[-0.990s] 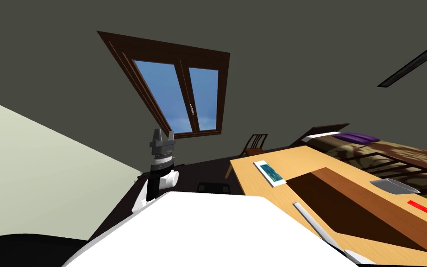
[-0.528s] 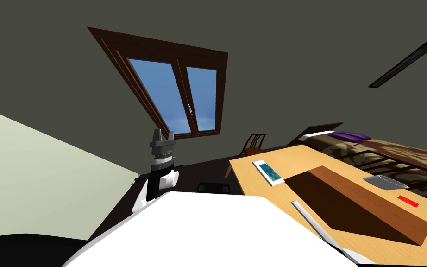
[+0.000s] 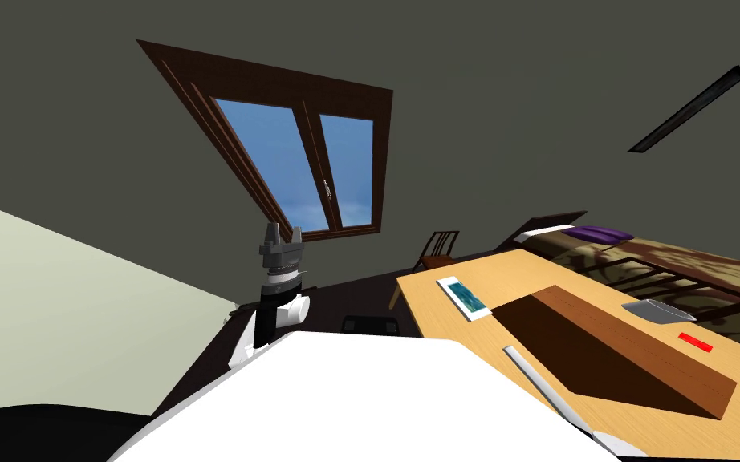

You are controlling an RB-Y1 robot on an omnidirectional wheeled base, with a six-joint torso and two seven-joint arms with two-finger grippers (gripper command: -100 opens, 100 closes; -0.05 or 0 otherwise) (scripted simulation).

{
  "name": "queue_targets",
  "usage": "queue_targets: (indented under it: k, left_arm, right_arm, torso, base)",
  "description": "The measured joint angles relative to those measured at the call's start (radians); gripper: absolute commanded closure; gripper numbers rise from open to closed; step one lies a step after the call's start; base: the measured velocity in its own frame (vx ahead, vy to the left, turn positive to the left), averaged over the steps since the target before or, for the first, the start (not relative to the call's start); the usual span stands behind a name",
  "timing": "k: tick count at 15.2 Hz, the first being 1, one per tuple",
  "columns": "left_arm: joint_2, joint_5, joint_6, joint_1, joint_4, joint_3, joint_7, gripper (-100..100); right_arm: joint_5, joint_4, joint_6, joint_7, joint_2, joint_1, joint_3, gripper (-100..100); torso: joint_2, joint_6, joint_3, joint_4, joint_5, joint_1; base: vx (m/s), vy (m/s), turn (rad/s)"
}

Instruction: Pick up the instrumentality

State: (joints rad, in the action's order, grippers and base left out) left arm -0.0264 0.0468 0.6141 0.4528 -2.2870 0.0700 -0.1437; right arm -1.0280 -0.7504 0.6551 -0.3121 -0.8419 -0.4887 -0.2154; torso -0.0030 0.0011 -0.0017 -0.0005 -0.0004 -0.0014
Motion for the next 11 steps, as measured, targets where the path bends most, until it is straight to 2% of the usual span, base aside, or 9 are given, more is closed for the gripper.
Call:
queue_targets:
  k: [2, 4, 5, 10, 11]
  left_arm:
    - [0.000, 0.000, 0.000, 0.000, 0.000, 0.000, 0.000, 0]
    - [0.000, 0.000, 0.000, 0.000, 0.000, 0.000, 0.000, 0]
    - [0.000, 0.000, 0.000, 0.000, 0.000, 0.000, 0.000, 0]
    - [0.000, 0.000, 0.000, 0.000, 0.000, 0.000, 0.000, 0]
    - [0.000, 0.000, 0.000, 0.000, 0.000, 0.000, 0.000, 0]
  right_arm:
    - [-0.045, -0.003, 0.007, 0.025, 0.012, -0.006, 0.038, -100]
    - [-0.088, -0.016, 0.004, 0.040, 0.012, -0.014, 0.050, -100]
    - [-0.092, -0.016, 0.004, 0.040, 0.013, -0.014, 0.051, 100]
    - [-0.091, -0.016, 0.004, 0.041, 0.013, -0.014, 0.051, 100]
    - [-0.074, -0.016, 0.000, 0.032, 0.004, -0.011, 0.033, 100]
  torso:
    - [0.000, 0.000, 0.000, 0.000, 0.000, 0.000]
    - [0.000, -0.001, 0.000, 0.000, 0.000, 0.000]
    - [0.000, -0.001, 0.000, 0.000, 0.000, 0.000]
    - [0.001, -0.001, 0.000, 0.000, 0.000, 0.000]
    - [0.001, -0.002, 0.001, 0.000, 0.000, 0.000]
  base:
    - [0.014, -0.002, -0.016]
    - [0.003, -0.001, 0.006]
    - [0.000, 0.000, 0.000]
    - [-0.003, 0.002, 0.014]
    - [-0.024, 0.008, 0.083]
